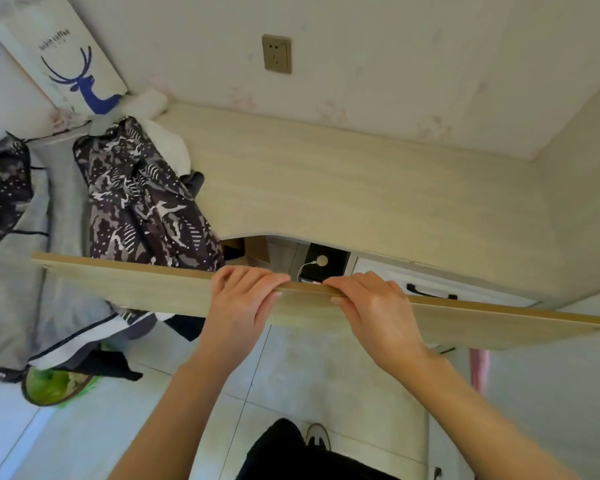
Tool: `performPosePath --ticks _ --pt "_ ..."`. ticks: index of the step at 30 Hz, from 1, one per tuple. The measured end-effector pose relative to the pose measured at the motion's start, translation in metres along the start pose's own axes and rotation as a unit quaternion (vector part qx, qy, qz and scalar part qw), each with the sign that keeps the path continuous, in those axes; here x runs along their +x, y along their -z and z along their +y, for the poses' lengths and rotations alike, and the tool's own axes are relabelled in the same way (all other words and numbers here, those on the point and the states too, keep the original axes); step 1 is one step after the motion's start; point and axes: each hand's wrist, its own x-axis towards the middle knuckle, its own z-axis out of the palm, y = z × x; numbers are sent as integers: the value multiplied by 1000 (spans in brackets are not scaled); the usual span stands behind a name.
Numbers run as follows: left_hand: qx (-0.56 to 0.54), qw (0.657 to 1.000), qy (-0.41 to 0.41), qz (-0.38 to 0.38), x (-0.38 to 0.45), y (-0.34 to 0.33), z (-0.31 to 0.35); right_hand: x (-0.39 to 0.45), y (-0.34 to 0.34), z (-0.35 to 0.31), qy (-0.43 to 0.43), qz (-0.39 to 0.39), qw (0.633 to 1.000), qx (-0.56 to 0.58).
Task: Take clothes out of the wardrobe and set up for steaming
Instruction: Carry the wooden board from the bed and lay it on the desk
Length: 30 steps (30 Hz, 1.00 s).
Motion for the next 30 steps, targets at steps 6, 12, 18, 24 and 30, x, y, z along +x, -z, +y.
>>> performPosePath --ticks 6,12,18,24,30 --pt "-33 999 -12 4 65 -23 -12 51 9 35 -9 14 1000 -11" --pt "-59 998 -33 -6 129 -44 -26 101 16 63 -46 10 999 -14" --pt "-90 995 -51 -5 189 -56 -35 146 33 91 -61 3 998 -13" --pt "-121 990 -71 -5 248 -78 -48 189 37 115 -78 21 996 -30" --pt "-133 988 -81 -14 280 -97 -59 212 32 132 -94 8 994 -57"
